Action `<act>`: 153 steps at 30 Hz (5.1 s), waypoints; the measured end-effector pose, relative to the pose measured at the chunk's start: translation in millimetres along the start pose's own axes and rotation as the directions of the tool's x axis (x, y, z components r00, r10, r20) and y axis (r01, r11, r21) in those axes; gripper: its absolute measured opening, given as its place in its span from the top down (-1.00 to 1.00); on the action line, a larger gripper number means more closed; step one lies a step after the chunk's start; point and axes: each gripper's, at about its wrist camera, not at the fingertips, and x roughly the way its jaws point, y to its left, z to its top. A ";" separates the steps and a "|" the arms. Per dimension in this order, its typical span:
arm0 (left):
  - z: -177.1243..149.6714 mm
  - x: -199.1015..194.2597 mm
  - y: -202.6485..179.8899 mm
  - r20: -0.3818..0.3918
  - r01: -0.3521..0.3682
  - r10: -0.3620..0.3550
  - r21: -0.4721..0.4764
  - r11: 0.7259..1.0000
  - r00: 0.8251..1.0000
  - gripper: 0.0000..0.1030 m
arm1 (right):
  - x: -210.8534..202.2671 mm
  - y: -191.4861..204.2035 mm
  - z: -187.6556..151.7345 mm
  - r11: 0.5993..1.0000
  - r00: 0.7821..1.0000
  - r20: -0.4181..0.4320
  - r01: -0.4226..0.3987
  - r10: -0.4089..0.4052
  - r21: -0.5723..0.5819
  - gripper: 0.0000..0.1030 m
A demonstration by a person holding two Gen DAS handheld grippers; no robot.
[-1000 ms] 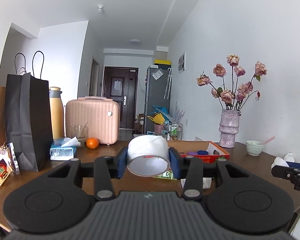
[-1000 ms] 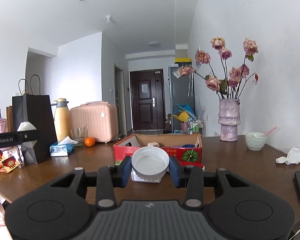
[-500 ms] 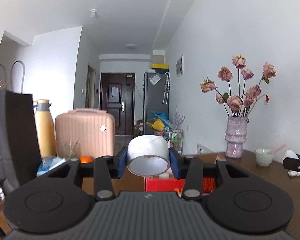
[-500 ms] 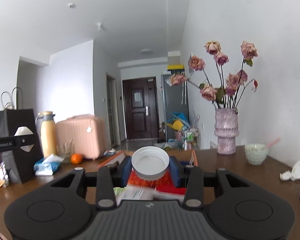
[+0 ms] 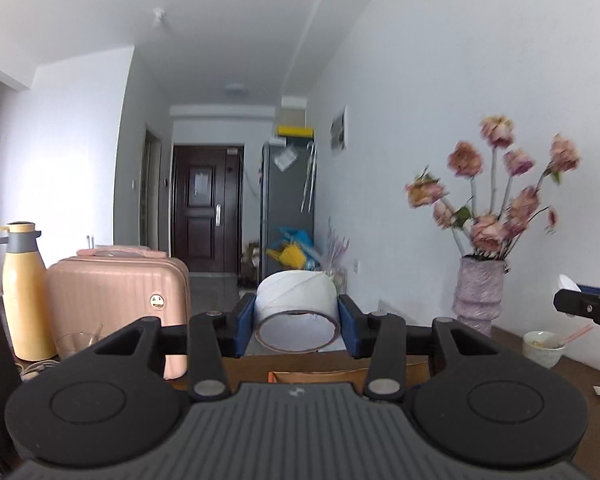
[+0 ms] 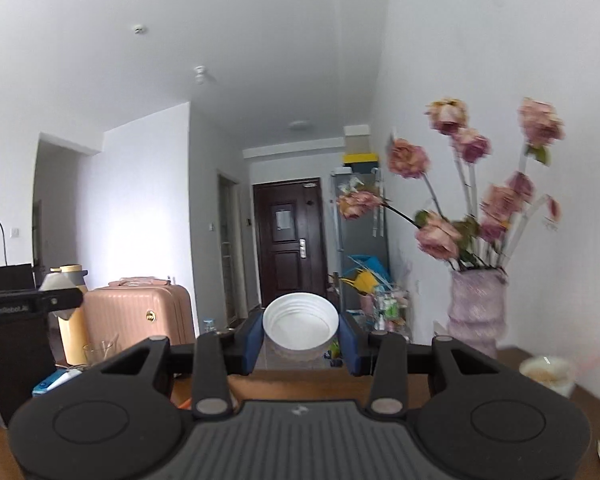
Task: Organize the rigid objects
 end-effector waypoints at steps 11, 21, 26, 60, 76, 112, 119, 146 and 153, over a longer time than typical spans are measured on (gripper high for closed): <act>-10.1 204.9 9.2 -0.440 0.159 -0.126 0.039 0.987 0.889 0.15 | 197.6 -33.0 14.9 0.994 0.918 -0.381 -0.109 0.110 0.026 0.23; -104.0 342.4 -10.5 -0.737 0.193 0.024 0.208 0.959 0.676 0.15 | 365.0 -32.7 -82.4 0.993 0.642 -0.761 -0.111 0.092 0.027 0.24; -124.2 365.0 -13.6 -0.772 0.204 0.039 0.216 0.955 0.635 0.13 | 390.3 -15.9 -116.1 0.989 0.554 -0.828 -0.148 0.087 0.004 0.23; 129.9 87.9 -17.9 -0.413 0.070 0.028 0.221 0.973 0.910 -0.47 | 166.9 21.8 124.7 0.987 0.845 -0.535 -0.081 -0.005 -0.137 -0.14; 133.4 -109.3 -32.7 -0.173 0.052 -0.027 0.142 0.988 0.984 -1.00 | -49.6 65.1 179.3 0.978 0.976 -0.214 -0.075 0.033 -0.195 -0.45; -173.5 -267.5 -55.0 -0.159 0.206 -0.178 0.179 0.962 0.971 -1.00 | -237.2 56.7 -128.3 0.997 0.937 -0.346 -0.069 0.054 -0.031 -0.82; -184.9 -216.6 -64.0 -0.280 0.172 -0.120 0.170 0.970 0.953 -1.00 | -214.5 50.8 -155.1 0.998 0.899 -0.436 -0.059 0.044 -0.020 -0.82; -192.7 -28.7 -38.9 -0.514 0.181 -0.263 -0.205 0.962 0.817 -0.56 | -47.6 20.0 -162.3 0.996 0.842 -0.534 -0.045 0.076 0.071 -0.32; -186.8 17.3 -33.1 -0.483 0.237 -0.381 -0.334 0.912 0.788 -0.37 | 1.8 11.5 -155.9 0.983 0.856 -0.496 -0.069 0.147 0.172 -0.10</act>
